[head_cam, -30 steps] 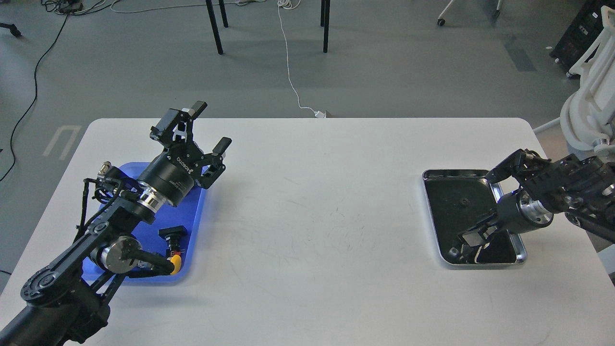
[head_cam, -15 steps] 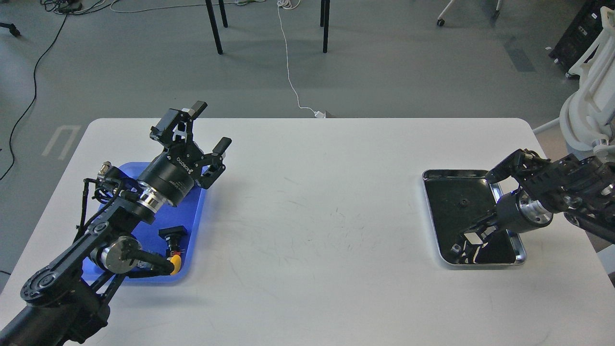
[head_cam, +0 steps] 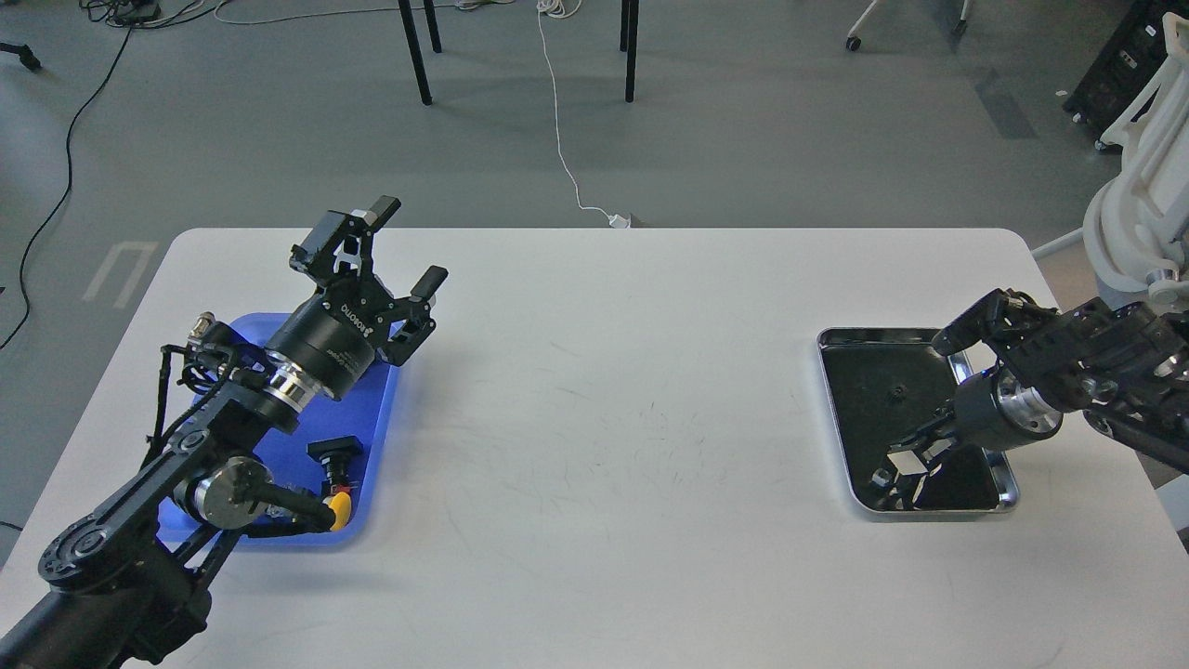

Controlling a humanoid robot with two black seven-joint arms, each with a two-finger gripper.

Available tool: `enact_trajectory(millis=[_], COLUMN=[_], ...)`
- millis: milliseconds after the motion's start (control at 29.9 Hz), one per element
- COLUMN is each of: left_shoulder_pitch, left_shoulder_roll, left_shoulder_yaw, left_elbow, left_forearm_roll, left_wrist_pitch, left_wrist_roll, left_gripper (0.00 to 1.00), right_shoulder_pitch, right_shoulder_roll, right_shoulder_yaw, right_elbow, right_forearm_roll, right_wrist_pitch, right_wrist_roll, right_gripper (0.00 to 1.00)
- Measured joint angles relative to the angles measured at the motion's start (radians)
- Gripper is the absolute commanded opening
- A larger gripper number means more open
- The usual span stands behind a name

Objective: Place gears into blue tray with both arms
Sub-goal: 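Lift the black part and carry it toward the table center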

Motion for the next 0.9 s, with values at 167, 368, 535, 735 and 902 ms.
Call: enact_trajectory(millis=[167, 368, 535, 735, 902], left_shoulder_pitch=[0.0, -0.004, -0.009, -0.009, -0.009], left_shoulder_roll=[0.0, 0.001, 0.001, 0.001, 0.003], left_shoulder_yaw=[0.0, 0.0, 0.0, 0.001, 0.001], left_elbow=[0.0, -0.001, -0.001, -0.001, -0.007], left_forearm_roll=[0.0, 0.001, 0.001, 0.001, 0.001], left_wrist_pitch=[-0.001, -0.002, -0.003, -0.006, -0.007], left_wrist_roll=[0.001, 0.002, 0.003, 0.003, 0.003], left_gripper=[0.98, 0.98, 0.98, 0.98, 0.98], right_shoulder_pitch=[0.006, 0.034, 0.069, 0.134, 0.199], right_shoulder_roll=[-0.01, -0.049, -0.076, -0.071, 0.027], right_shoulder_yaw=[0.0, 0.0, 0.002, 0.001, -0.025], right_elbow=[0.006, 0.043, 0.085, 0.131, 0.129], right_forearm_roll=[0.003, 0.01, 0.018, 0.11, 0.147], right_wrist_pitch=[0.0, -0.001, 0.0, 0.001, 0.002], right_wrist_roll=[0.0, 0.0, 0.001, 0.001, 0.0], right_gripper=[0.25, 0.25, 0.26, 0.26, 0.26])
